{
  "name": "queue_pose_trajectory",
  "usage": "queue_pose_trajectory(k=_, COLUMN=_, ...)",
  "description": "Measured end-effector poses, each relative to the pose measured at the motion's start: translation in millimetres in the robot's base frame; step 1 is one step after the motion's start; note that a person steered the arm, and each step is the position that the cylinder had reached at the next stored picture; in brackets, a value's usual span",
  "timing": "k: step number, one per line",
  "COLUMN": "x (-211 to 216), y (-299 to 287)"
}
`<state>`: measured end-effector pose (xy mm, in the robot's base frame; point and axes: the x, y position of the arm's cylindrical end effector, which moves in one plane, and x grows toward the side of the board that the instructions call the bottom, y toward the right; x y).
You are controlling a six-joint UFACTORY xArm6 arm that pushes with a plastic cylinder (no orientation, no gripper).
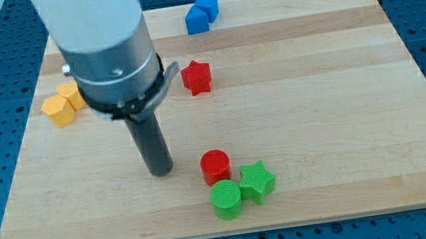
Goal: Place the red circle below the red star
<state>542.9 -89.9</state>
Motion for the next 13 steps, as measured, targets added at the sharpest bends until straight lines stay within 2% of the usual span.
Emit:
queue_pose_trajectory(k=1, x=19.8, y=23.0)
queue_pose_trajectory(k=4, x=16.7, y=74.1)
queue_pose_trajectory(k=7, x=-25.3, y=182.9)
queue_pose_trajectory(k=8, x=-55.1, y=186.8)
queue_pose_trajectory(k=9, x=-79.0, y=164.6)
queue_pose_trajectory(k=10, x=-75.6, y=139.6)
queue_pose_trajectory(k=11, x=-50.0, y=139.5)
queue_pose_trajectory(k=12, x=-45.9, y=119.1)
queue_pose_trajectory(k=13, x=-61.6, y=88.6)
